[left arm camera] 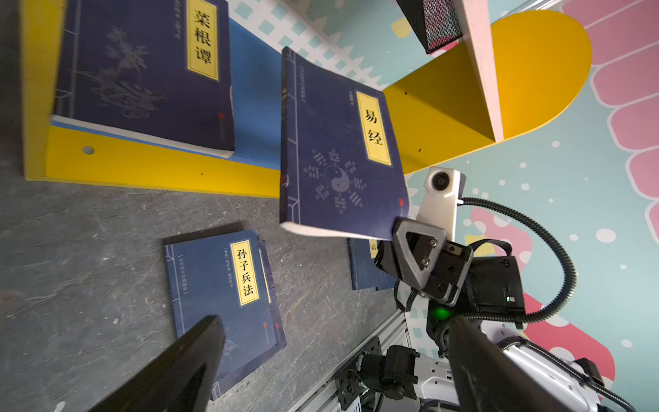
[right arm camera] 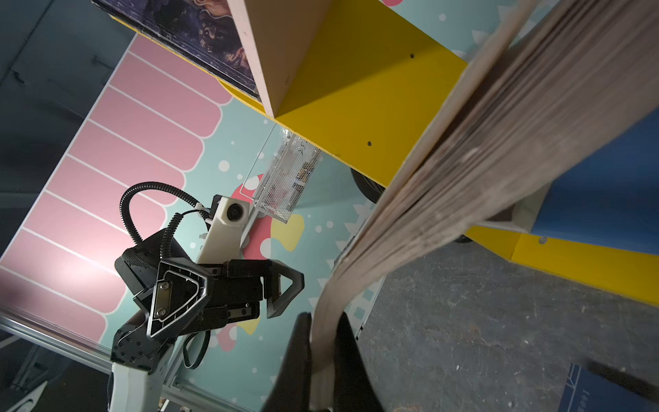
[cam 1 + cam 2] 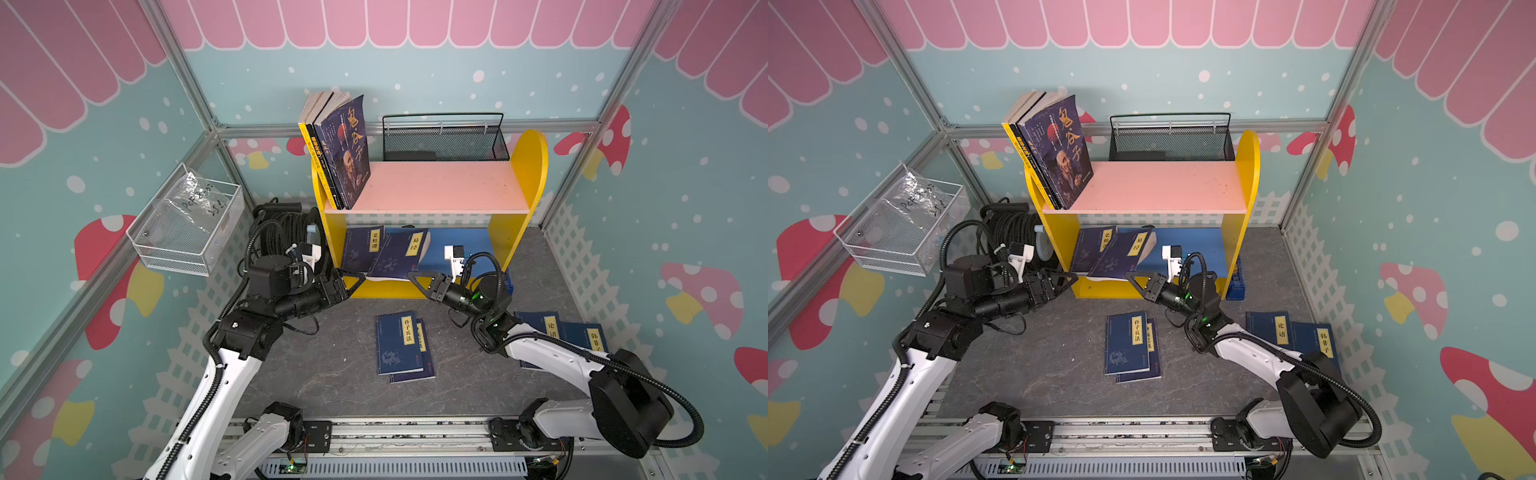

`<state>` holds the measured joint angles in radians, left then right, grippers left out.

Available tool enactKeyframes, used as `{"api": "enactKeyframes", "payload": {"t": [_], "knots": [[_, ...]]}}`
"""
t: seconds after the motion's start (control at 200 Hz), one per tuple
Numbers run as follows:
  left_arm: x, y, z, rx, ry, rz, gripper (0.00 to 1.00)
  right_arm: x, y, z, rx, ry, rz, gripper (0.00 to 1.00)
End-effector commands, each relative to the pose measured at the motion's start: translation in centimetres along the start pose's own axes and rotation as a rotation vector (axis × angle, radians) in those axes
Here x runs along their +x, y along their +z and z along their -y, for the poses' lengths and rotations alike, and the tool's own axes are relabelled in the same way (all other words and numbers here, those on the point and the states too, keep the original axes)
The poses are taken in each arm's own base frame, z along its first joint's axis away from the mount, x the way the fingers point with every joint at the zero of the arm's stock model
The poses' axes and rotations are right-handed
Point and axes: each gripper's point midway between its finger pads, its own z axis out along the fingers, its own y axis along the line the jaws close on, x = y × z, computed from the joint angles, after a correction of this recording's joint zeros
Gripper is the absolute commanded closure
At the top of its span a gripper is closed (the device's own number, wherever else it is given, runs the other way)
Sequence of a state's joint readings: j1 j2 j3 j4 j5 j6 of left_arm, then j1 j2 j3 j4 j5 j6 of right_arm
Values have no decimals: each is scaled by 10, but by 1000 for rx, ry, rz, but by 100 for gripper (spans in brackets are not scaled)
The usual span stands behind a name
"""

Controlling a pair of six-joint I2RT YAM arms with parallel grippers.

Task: Stacking books/files
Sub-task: Place the book on the bookshelf.

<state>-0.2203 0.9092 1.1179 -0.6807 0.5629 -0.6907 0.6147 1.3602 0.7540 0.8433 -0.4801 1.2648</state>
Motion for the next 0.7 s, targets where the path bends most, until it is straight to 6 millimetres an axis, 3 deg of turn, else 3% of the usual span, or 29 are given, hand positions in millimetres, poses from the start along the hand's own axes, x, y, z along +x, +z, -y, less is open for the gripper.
{"api": "enactKeyframes", "payload": {"t": [0.0, 0.19, 0.395, 0.495, 0.525, 0.69], "knots": [[0, -17, -7, -59, 13, 29, 1, -15, 21, -12, -28, -119, -11, 100], [-7, -47, -6, -117, 53, 123, 1, -20, 59, 10, -25, -160, -52, 100], [-3, -62, -10, -167, 74, 138, 1, -9, 100, 52, -22, -147, -134, 100], [-3, -67, -10, -182, 77, 151, 1, -7, 113, 62, -29, -135, -159, 100], [-3, -70, -9, -186, 80, 157, 1, 0, 118, 80, -9, -112, -177, 100], [1, -83, -12, -216, 77, 188, 1, 9, 130, 100, 10, -94, -223, 100]]}}
